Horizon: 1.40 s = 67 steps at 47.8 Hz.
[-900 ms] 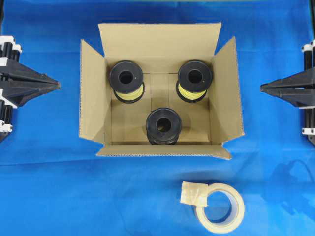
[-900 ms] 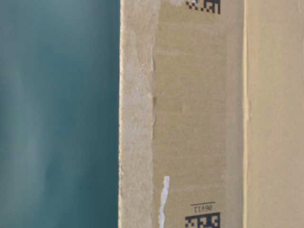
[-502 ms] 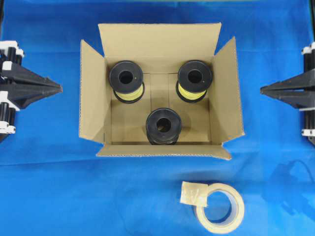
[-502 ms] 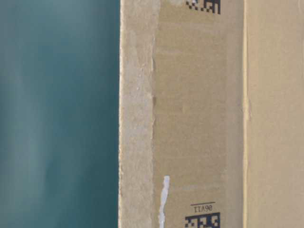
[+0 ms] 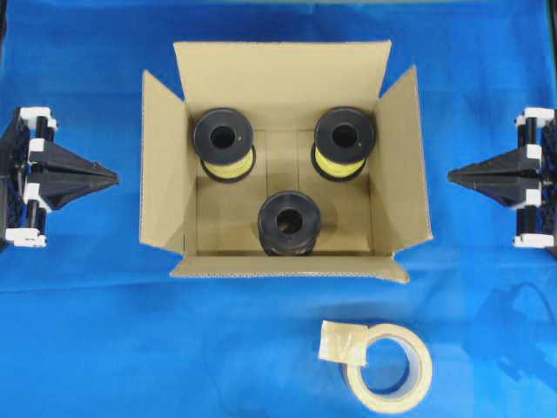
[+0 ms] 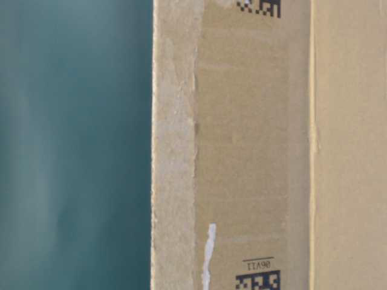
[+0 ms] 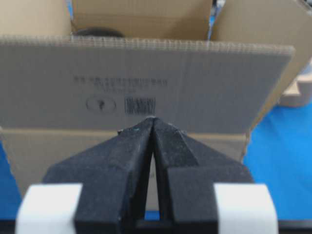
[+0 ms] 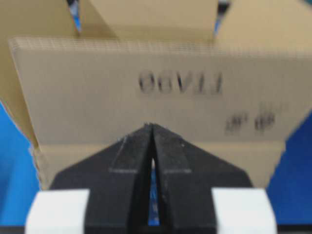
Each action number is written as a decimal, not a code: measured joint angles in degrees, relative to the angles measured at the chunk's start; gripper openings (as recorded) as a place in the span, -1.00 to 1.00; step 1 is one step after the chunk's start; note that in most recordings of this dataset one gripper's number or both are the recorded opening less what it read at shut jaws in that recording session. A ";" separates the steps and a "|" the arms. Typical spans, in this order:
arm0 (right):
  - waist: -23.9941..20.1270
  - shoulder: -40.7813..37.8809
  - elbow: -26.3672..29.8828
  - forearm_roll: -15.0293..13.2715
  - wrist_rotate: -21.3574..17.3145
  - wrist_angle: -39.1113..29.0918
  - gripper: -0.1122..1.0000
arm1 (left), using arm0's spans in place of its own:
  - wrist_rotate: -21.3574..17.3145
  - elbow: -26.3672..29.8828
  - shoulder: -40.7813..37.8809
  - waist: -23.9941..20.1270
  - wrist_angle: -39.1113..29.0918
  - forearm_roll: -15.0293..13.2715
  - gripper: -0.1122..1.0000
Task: Close the cardboard box.
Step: 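Move both grippers inward toward the left and right side flaps, then push the left and right side flaps inward over the spools with both grippers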
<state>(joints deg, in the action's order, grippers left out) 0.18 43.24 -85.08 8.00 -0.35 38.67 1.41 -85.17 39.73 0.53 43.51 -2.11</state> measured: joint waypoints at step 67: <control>-0.18 -33.49 23.47 0.09 -1.41 2.55 -0.80 | -1.49 24.43 -33.84 0.70 5.19 0.00 -0.80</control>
<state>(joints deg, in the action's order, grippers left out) 0.00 9.76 -61.61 8.09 -1.76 41.22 -0.09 -60.73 5.89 1.23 48.69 -2.11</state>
